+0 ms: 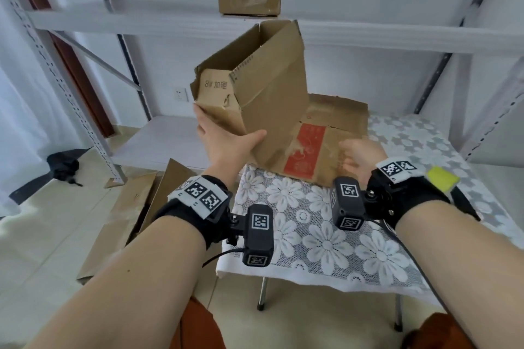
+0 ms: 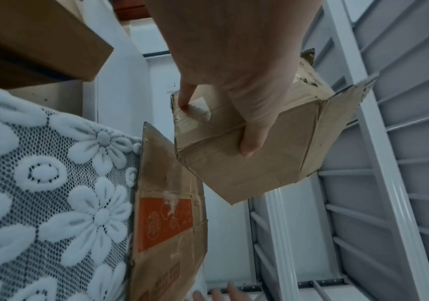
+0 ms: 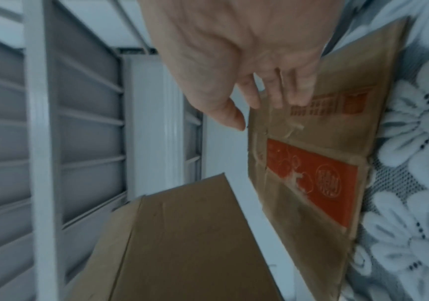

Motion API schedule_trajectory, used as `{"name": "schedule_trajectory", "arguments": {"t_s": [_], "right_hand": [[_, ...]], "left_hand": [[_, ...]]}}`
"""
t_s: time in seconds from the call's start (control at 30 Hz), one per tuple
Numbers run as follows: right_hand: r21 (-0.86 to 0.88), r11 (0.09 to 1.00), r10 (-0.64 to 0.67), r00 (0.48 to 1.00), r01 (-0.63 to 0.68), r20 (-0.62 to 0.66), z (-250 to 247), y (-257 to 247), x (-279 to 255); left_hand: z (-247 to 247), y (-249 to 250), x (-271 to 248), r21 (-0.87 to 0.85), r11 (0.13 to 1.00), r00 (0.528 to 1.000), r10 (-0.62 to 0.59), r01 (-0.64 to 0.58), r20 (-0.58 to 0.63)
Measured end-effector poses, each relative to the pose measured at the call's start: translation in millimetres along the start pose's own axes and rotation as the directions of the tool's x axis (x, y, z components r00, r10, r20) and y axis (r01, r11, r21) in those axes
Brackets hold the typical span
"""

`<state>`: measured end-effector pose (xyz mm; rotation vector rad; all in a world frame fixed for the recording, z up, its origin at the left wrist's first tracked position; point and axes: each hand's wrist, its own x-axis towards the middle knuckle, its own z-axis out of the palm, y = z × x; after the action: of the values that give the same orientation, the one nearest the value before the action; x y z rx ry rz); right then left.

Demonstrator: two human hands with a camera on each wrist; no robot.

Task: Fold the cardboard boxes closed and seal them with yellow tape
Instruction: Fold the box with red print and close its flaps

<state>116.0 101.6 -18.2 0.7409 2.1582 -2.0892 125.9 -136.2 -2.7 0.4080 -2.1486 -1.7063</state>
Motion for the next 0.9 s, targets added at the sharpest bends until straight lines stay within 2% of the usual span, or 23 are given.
{"name": "schedule_trajectory", "arguments": {"t_s": [0.1, 0.27, 0.43, 0.63, 0.77, 0.9], "right_hand": [[0.039, 0.999, 0.020, 0.998, -0.018, -0.055, -9, 4, 6], [0.171, 0.985, -0.008, 0.983, -0.024, 0.185, -17, -3, 12], [0.259, 0.965, -0.028, 0.965, -0.042, 0.262, -38, -18, 26], [0.318, 0.948, -0.053, 0.989, 0.005, 0.140, -93, -13, 42], [0.469, 0.880, -0.113, 0.992, 0.076, 0.051, -131, -4, 53], [0.365, 0.920, -0.109, 0.987, 0.145, -0.119, -166, -8, 62]], "left_hand": [[14, -2, 7, 0.004, 1.000, 0.999, -0.001, 0.001, 0.038], [59, 5, 7, 0.012, 1.000, 0.988, 0.013, -0.015, 0.152], [127, 11, -8, -0.004, 0.998, 0.931, 0.059, -0.062, 0.359], [210, 20, -43, -0.014, 0.984, 0.853, 0.163, -0.180, 0.496], [255, 23, -66, -0.032, 0.984, 0.796, 0.162, -0.177, 0.584], [287, 24, -79, -0.081, 0.989, 0.753, 0.145, -0.122, 0.642]]}}
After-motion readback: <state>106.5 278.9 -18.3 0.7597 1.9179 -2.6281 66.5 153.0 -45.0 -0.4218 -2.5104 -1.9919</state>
